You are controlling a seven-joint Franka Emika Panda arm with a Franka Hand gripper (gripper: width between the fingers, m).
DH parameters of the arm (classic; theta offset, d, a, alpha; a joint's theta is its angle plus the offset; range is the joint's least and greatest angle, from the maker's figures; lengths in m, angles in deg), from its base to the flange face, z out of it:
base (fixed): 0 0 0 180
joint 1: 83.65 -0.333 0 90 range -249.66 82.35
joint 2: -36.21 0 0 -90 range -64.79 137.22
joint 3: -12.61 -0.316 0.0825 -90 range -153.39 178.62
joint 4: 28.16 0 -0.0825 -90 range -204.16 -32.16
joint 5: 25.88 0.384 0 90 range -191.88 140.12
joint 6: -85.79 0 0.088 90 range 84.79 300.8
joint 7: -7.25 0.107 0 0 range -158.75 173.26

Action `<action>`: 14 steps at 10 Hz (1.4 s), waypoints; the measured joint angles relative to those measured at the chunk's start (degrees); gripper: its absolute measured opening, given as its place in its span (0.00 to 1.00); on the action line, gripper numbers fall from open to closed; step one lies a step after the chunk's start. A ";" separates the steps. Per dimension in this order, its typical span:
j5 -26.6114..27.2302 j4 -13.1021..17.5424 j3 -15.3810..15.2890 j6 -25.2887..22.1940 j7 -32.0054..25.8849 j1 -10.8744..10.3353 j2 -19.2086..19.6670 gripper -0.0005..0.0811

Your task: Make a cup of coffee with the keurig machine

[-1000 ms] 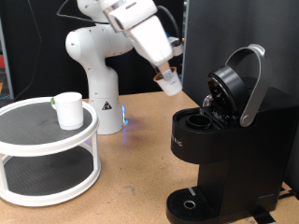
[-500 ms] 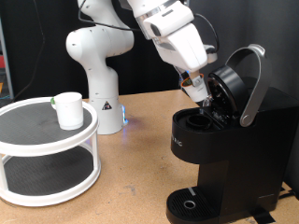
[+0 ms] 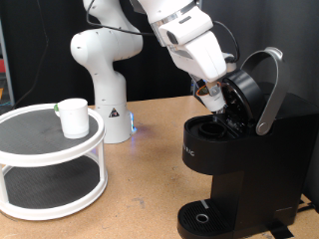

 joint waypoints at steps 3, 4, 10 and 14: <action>-0.36 -0.24 -0.25 0.25 0.01 0.00 0.76 0.56; -0.47 -0.44 -0.28 0.39 0.01 0.00 1.00 0.56; -1.15 -1.57 -0.31 3.49 -0.01 0.00 3.17 0.56; -1.11 -1.67 -0.84 4.90 -0.05 -0.01 5.11 0.56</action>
